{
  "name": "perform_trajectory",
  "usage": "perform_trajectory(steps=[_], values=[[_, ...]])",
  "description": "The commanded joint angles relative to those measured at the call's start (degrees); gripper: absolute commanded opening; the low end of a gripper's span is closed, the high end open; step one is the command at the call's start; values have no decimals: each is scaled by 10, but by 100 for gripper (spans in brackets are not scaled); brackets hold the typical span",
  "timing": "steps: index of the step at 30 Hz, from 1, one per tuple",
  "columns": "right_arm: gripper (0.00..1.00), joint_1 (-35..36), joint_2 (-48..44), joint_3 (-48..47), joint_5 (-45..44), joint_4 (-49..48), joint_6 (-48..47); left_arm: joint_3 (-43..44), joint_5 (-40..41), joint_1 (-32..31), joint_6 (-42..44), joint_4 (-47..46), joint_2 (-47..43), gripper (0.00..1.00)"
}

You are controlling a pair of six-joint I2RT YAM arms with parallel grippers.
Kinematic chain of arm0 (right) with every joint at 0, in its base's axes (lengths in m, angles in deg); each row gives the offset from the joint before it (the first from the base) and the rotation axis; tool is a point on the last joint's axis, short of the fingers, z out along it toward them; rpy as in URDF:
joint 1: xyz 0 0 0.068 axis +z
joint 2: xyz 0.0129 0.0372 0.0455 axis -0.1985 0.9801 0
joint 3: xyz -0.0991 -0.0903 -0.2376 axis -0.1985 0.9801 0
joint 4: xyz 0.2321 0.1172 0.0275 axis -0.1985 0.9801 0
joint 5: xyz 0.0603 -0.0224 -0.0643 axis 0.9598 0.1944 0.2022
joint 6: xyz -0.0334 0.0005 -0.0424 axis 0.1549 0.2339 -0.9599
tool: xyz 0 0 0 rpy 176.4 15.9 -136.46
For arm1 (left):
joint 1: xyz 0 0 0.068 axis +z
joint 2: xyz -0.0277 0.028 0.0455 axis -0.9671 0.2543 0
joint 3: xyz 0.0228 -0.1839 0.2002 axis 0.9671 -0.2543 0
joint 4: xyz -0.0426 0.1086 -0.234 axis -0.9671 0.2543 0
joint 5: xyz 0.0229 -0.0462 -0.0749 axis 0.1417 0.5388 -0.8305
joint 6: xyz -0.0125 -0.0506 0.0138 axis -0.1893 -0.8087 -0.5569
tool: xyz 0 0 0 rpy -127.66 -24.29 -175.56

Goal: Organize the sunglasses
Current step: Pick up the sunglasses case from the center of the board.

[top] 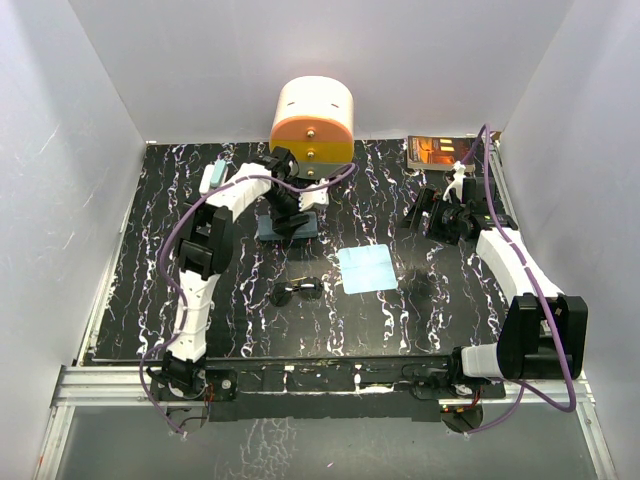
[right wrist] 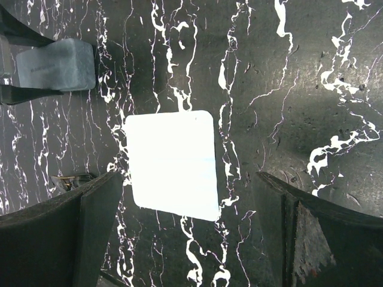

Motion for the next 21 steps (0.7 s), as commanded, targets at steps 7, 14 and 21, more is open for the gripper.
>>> perform_trajectory(steps=[7, 14, 21], values=[[99, -3, -15, -1, 29, -34, -12, 66, -66, -2, -17, 144, 7, 0], [99, -3, -41, 3, 89, -62, 10, 81, -205, 8, -159, 110, -75, 0], [91, -2, -123, 39, 100, -157, 101, 8, -372, 33, -423, -90, -200, 0]])
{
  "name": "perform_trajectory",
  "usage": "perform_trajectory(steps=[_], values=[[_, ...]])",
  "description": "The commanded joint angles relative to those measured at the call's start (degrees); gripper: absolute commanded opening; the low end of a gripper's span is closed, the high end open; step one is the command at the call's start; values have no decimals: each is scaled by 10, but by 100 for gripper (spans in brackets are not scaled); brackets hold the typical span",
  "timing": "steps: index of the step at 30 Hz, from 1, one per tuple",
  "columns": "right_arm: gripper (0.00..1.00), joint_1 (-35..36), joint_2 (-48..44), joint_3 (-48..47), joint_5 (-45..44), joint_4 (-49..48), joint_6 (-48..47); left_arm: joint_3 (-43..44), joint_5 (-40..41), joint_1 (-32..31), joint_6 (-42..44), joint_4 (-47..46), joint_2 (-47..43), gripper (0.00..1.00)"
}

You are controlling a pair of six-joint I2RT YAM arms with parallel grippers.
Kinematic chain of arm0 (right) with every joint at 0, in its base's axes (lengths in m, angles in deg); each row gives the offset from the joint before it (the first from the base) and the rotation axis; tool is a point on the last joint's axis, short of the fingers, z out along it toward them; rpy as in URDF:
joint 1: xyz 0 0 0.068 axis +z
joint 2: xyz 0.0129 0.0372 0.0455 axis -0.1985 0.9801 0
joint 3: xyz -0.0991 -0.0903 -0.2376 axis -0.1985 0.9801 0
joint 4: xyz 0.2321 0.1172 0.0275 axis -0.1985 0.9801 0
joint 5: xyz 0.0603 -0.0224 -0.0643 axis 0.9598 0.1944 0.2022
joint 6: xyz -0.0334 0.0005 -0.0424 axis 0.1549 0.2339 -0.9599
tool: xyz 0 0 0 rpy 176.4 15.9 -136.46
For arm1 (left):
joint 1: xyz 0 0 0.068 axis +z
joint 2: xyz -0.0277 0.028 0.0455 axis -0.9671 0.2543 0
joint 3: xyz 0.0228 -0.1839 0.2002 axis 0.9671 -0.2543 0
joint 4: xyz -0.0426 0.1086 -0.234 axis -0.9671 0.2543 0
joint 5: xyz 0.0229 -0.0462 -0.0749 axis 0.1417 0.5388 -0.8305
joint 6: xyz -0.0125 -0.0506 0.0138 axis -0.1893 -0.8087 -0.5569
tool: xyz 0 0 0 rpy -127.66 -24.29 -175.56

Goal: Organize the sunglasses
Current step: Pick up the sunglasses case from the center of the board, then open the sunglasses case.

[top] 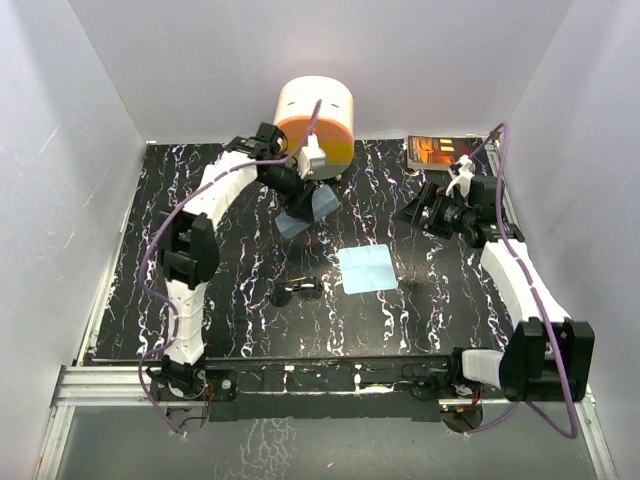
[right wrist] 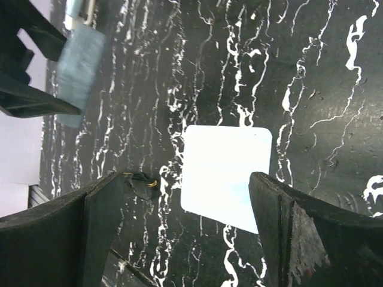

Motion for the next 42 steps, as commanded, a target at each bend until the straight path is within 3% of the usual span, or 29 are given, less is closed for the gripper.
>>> perform_trajectory(steps=[1, 4, 7, 9, 12, 16, 20, 24, 34, 42], values=[[92, -2, -97, 44, -5, -131, 69, -55, -187, 28, -241, -181, -149, 0], [95, -2, -161, 65, -17, -169, 85, -128, -226, 41, -439, -351, -188, 0], [96, -1, -150, 38, 95, -177, 104, -194, -267, 43, -569, -503, -210, 0], [96, 5, -138, 50, 170, -257, 165, -245, -283, 43, -691, -636, -222, 0], [97, 35, -149, 113, 202, -489, 268, -299, -299, 44, -853, -816, -229, 0], [99, 112, -132, 101, 174, -537, 263, -346, -290, 44, -1010, -1008, -233, 0], [98, 201, -72, 42, 141, -476, 179, -353, -273, 44, -1041, -1042, -242, 0], [98, 239, -29, 20, 117, -479, 156, -366, -262, 43, -1047, -1048, -257, 0], [99, 268, 29, -6, 90, -532, 134, -429, -262, 41, -1123, -1130, -291, 0], [99, 277, 89, -44, 109, -553, 143, -460, -253, 32, -1122, -1144, -317, 0]])
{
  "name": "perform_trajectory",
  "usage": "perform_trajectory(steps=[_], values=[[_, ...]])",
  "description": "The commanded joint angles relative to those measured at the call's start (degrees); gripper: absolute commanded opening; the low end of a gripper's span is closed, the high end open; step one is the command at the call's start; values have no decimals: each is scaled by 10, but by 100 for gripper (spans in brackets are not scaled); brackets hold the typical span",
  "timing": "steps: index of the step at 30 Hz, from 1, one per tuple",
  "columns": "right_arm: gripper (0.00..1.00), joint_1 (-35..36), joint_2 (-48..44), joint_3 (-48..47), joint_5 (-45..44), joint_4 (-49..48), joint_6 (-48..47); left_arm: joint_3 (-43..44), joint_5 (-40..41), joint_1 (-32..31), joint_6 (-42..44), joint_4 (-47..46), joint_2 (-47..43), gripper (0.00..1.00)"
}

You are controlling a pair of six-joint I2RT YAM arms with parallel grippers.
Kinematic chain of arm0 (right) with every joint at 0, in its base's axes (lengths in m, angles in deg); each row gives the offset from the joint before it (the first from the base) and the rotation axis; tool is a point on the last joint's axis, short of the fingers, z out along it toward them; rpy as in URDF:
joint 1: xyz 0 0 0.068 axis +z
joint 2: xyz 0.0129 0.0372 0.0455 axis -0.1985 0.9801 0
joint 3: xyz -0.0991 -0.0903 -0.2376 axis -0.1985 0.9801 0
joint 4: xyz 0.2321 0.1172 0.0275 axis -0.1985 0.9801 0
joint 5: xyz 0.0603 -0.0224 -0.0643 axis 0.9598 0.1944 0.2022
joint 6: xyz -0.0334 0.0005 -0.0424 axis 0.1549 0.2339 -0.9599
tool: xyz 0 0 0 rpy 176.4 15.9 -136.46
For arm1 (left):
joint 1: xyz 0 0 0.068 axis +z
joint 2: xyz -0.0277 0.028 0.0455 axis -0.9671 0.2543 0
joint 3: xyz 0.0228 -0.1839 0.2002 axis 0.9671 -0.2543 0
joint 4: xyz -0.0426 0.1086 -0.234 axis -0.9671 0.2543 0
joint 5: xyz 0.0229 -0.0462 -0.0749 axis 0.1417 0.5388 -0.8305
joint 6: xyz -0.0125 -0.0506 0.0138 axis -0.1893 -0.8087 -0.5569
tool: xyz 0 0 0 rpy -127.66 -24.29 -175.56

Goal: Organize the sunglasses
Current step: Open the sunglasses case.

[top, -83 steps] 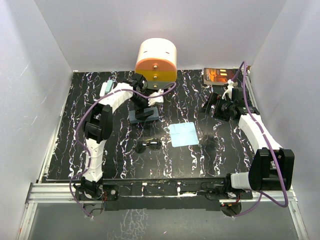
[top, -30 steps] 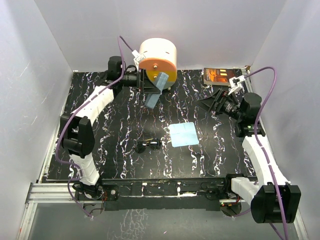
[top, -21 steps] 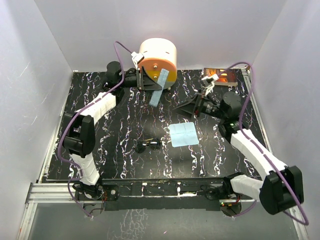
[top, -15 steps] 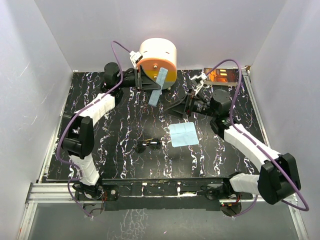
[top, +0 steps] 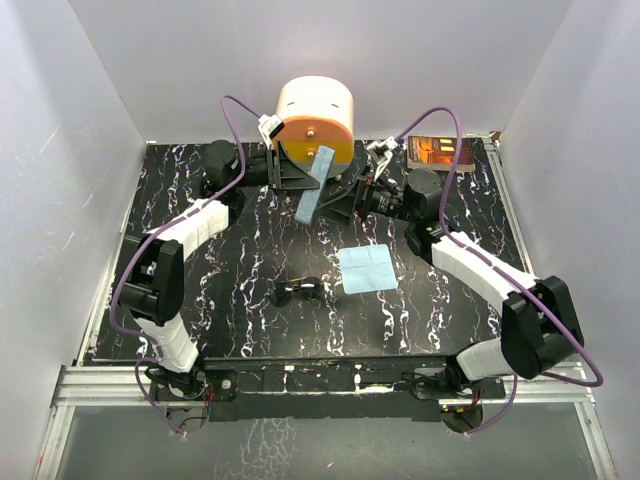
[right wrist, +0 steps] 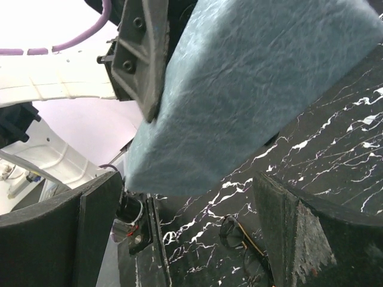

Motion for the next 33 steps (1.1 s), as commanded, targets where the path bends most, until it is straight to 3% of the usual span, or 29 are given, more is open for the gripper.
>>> perform_trajectory(steps=[1, 6, 19, 33], values=[[99, 9, 26, -44, 9, -71, -14, -8, 10, -7, -5, -48, -71, 0], [99, 15, 44, -45, 5, -85, -10, -12, 12, -8, 10, -33, -83, 0], [99, 17, 43, -27, -41, -152, 4, -39, 29, -18, -76, -120, -91, 0], [99, 19, 116, -20, 11, -352, 142, -46, 39, -28, -79, -118, -104, 0]])
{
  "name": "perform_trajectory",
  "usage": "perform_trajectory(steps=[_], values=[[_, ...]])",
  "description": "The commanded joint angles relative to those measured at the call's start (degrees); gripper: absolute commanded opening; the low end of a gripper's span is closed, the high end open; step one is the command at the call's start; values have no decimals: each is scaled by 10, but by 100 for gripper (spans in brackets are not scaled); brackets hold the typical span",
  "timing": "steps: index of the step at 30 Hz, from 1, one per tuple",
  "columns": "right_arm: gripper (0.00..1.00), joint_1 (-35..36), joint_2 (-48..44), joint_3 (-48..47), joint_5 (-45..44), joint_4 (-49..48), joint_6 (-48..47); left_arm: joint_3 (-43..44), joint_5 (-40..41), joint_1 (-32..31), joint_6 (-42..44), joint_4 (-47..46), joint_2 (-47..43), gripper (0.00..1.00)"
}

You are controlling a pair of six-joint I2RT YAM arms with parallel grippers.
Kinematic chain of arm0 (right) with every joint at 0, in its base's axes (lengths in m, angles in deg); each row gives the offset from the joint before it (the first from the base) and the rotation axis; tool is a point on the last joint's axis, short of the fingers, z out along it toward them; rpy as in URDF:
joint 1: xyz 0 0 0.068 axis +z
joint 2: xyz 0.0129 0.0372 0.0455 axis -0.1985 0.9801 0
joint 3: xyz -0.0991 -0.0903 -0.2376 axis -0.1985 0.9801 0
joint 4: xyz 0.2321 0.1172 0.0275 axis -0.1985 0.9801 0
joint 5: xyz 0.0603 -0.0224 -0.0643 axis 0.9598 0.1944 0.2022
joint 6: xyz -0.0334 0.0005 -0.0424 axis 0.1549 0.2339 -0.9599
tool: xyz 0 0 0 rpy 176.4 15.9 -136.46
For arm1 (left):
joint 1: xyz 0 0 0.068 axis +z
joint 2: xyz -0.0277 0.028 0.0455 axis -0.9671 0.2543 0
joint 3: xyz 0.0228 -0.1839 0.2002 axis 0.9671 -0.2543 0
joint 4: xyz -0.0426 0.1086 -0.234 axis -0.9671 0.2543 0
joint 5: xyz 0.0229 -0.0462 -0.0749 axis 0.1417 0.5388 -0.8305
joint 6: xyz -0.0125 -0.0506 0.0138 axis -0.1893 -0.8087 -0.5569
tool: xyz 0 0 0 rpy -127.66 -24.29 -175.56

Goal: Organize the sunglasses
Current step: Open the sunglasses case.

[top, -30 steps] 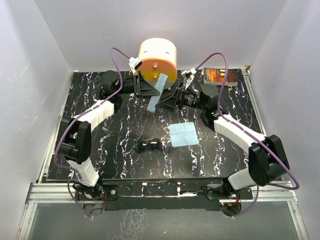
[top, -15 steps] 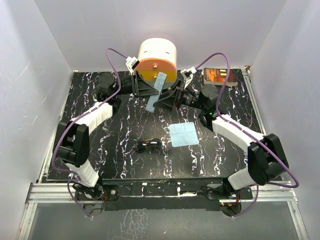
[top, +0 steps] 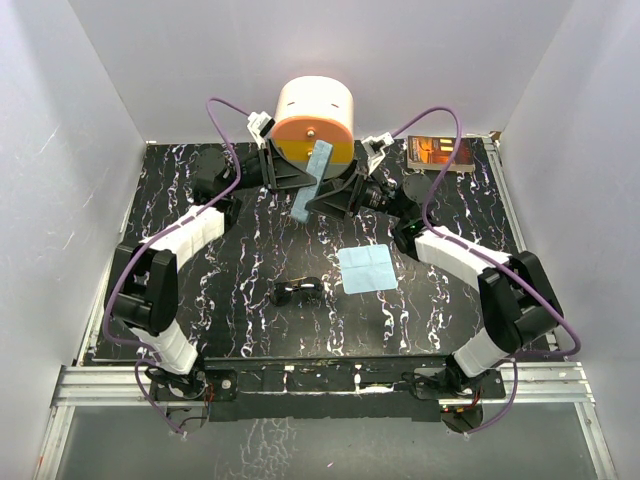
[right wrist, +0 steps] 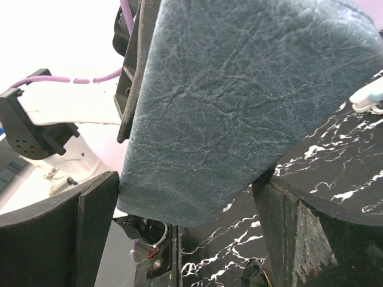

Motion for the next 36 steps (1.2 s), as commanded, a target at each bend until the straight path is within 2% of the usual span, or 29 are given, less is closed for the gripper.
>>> perform_trajectory(steps=[1, 8, 15, 20, 22, 24, 28, 30, 36], values=[[99, 3, 26, -8, -9, -129, 30, -5, -6, -24, -9, -25, -60, 0], [99, 3, 18, -14, -10, -142, 52, -10, -10, -24, 24, 0, -62, 0], [99, 3, 9, -33, -19, -88, 46, -10, -9, -24, 73, 45, -63, 0], [95, 4, 15, -44, -22, -63, 41, -7, -10, -24, 87, 68, -66, 0], [87, 4, 17, -43, -24, -62, 43, -7, -10, -24, 82, 64, -69, 0], [73, 4, 18, -39, -29, -59, 45, -7, -13, -24, 72, 55, -72, 0], [25, 4, 18, -27, -34, -60, 44, -9, -12, -24, 52, 45, -79, 0], [10, 4, 22, -22, -34, -68, 53, -14, -10, -24, 40, 33, -82, 0], [8, 2, 29, -7, -38, -118, 88, -27, -11, -24, 18, 11, -92, 0]])
